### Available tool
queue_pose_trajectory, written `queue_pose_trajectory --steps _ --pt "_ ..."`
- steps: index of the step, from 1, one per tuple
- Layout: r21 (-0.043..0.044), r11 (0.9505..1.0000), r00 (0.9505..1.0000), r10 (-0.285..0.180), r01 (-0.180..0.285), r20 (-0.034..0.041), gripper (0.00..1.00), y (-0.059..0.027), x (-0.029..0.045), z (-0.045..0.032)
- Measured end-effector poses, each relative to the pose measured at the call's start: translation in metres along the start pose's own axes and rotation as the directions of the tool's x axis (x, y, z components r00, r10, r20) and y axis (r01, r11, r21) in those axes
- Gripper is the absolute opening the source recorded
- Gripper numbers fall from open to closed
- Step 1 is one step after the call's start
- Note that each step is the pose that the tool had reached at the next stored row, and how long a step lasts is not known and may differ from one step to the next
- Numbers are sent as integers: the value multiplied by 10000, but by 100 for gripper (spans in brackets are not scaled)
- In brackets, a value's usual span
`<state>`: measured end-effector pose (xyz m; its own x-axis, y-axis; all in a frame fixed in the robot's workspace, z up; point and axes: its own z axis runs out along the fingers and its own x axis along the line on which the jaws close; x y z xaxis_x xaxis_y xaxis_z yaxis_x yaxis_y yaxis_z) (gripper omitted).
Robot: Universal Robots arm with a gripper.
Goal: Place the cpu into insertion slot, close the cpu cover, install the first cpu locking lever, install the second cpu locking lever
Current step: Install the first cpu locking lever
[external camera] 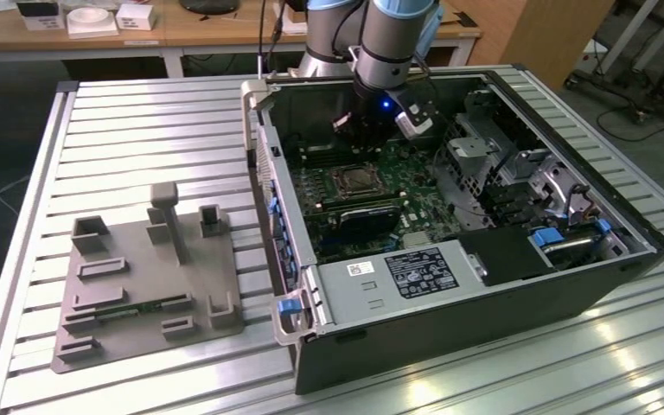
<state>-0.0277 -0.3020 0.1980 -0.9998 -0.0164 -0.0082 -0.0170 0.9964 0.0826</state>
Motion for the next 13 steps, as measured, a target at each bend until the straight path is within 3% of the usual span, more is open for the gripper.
queue_pose_trajectory --steps 9,13 --pt "-3 10000 10000 0 0 1 11 2 0 -19" --pt "46 10000 10000 0 0 -2 11 -2 0 -21"
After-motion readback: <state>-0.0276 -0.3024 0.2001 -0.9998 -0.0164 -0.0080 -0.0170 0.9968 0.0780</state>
